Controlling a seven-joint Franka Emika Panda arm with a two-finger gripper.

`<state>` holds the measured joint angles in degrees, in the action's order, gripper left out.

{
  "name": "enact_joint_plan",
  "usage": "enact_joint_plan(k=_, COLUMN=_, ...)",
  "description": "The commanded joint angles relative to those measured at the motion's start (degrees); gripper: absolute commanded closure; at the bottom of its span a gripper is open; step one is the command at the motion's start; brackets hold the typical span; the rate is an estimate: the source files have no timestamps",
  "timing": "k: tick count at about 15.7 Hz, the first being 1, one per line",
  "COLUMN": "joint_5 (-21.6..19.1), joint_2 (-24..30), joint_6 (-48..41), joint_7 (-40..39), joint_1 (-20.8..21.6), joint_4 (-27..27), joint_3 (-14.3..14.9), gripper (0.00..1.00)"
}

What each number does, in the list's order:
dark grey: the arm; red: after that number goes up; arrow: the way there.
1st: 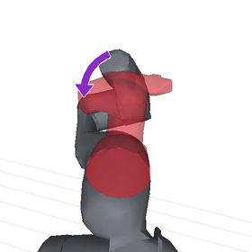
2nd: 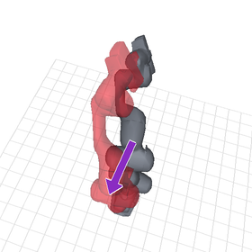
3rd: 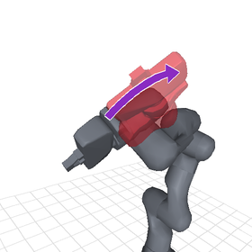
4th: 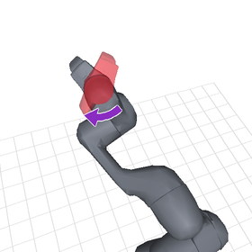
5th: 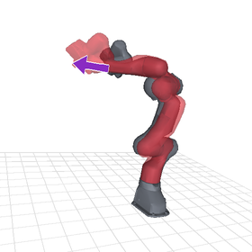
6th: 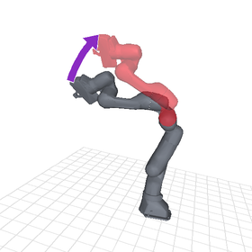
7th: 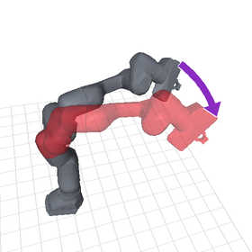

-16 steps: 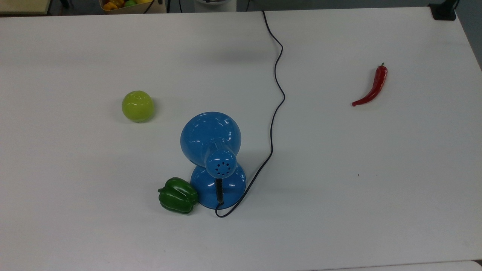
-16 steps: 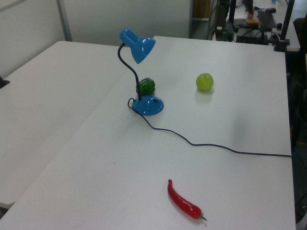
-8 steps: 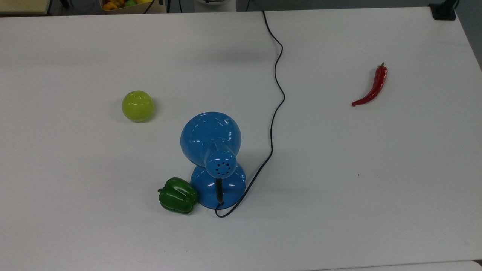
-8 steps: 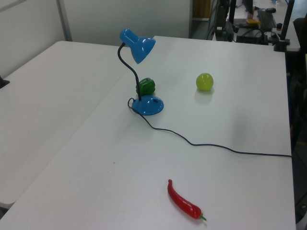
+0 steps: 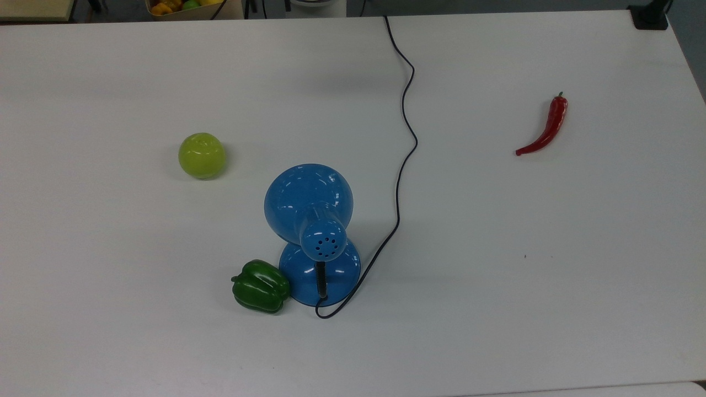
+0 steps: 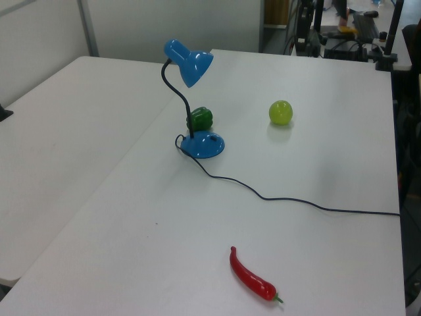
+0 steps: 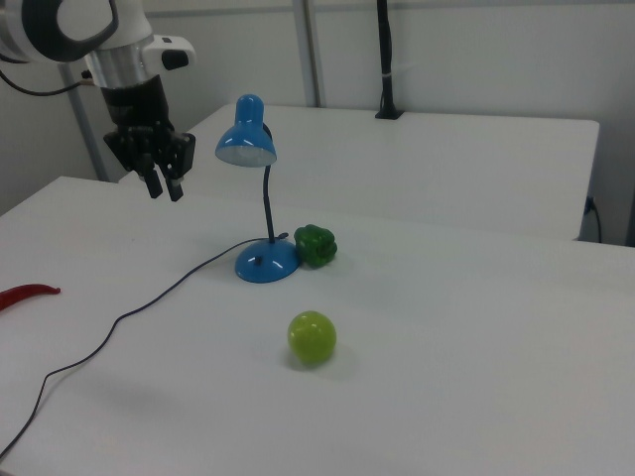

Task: Turn on desk lamp

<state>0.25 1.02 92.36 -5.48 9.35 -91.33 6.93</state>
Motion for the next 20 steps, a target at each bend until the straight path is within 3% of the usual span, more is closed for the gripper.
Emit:
enact_joint_plan(k=1, joint_5=-1.21, joint_2=-0.05, joint_6=-0.95, joint_7=-1.03, joint_1=0.59, joint_4=0.19, joint_3=0.45, gripper=0.86)
enact_joint_plan(k=6, joint_5=-2.88, joint_2=0.03, joint_6=-0.95, joint_7=-1.03, joint_1=0.59, joint_4=-0.69, joint_3=0.37, gripper=0.89)
enact_joint_plan(k=8, joint_5=-2.97, joint_2=0.03, joint_6=-0.86, joint_7=-1.12, joint_1=0.59, joint_4=-1.39, joint_3=0.37, gripper=1.0)
enact_joint_plan(k=12, joint_5=-3.06, joint_2=0.12, joint_6=-0.77, joint_7=-1.03, joint_1=0.67, joint_4=-2.09, joint_3=0.19, gripper=1.0)
enact_joint_plan(k=20, joint_5=-2.97, joint_2=-0.67, joint_6=13.71, joint_7=-1.12, joint_1=0.76, joint_4=-9.9, joint_3=0.19, gripper=1.0)
